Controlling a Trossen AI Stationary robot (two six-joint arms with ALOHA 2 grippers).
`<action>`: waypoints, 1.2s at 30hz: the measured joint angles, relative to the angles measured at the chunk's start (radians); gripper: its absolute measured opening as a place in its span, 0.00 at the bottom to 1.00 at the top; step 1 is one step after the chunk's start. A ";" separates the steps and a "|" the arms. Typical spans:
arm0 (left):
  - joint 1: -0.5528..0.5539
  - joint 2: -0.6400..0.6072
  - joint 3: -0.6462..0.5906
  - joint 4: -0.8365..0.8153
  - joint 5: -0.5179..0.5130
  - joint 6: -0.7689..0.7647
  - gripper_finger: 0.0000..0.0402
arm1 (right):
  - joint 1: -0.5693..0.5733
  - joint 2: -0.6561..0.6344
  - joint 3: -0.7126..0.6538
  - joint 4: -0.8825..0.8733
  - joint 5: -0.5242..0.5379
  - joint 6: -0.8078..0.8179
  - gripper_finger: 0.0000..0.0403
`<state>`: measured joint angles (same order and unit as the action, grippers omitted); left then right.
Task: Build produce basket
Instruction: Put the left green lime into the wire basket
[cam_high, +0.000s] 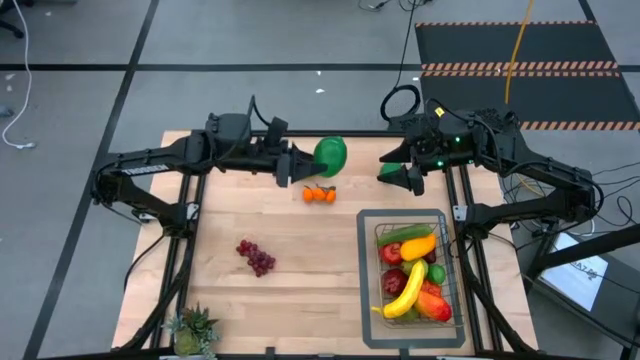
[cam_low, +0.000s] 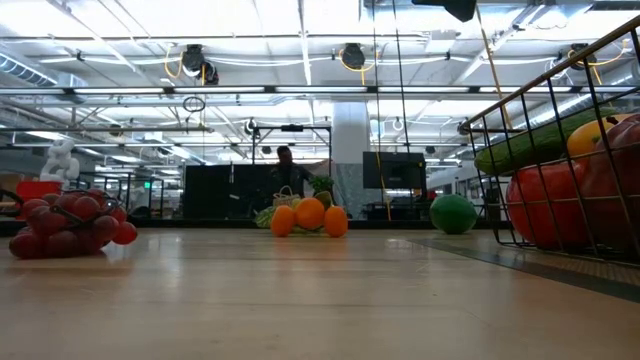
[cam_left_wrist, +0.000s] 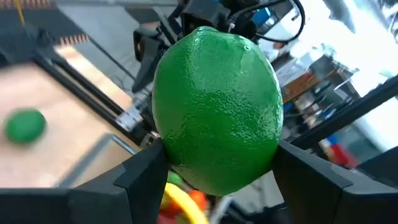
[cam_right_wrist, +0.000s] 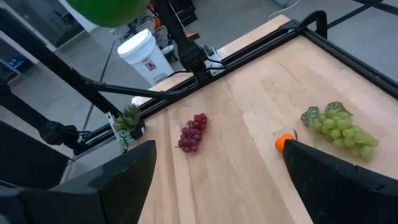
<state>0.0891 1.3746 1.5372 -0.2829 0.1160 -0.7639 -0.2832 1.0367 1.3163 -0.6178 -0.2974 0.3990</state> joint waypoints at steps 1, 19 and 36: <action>0.000 0.000 0.000 0.000 -0.006 0.041 0.66 | 0.000 0.000 0.000 0.000 -0.004 0.003 0.85; 0.000 0.000 0.000 -0.002 -0.134 0.953 0.66 | 0.004 -0.010 0.000 0.008 -0.071 0.177 0.85; 0.001 0.000 -0.001 -0.014 -0.180 1.318 0.66 | 0.009 -0.006 0.000 0.104 0.031 0.651 0.85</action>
<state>0.0902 1.3746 1.5364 -0.2974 -0.0643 0.5543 -0.2747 1.0309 1.3163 -0.5141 -0.2665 1.0504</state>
